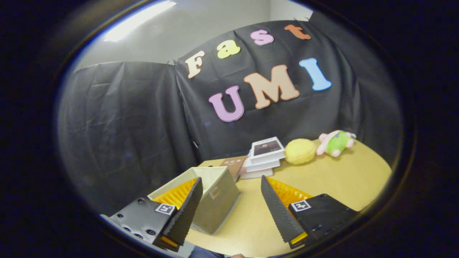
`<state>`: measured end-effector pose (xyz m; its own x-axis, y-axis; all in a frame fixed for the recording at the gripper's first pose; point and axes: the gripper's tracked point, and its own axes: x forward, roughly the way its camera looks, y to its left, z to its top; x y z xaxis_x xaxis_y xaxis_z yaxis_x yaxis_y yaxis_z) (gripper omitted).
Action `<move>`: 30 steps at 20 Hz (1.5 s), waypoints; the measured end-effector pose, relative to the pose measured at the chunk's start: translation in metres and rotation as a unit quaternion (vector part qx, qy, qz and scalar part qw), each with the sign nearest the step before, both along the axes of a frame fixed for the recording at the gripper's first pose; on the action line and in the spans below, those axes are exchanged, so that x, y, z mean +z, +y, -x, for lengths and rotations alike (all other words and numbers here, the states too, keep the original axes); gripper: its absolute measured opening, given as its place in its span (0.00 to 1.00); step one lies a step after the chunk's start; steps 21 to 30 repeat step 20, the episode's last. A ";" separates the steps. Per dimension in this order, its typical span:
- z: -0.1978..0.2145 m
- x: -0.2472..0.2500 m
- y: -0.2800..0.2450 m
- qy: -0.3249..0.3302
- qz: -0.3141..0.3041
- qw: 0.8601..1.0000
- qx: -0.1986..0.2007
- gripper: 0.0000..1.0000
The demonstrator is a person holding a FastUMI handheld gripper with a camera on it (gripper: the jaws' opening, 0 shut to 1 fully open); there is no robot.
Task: Open the storage box then place both shoes into the box .Put the left shoe in first, then the right shoe, with the right side of both shoes facing outward in a uniform manner.
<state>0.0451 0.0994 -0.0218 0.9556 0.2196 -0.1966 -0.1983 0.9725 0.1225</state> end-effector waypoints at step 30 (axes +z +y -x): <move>0.029 0.014 -0.137 -0.127 0.139 0.975 -0.121 1.00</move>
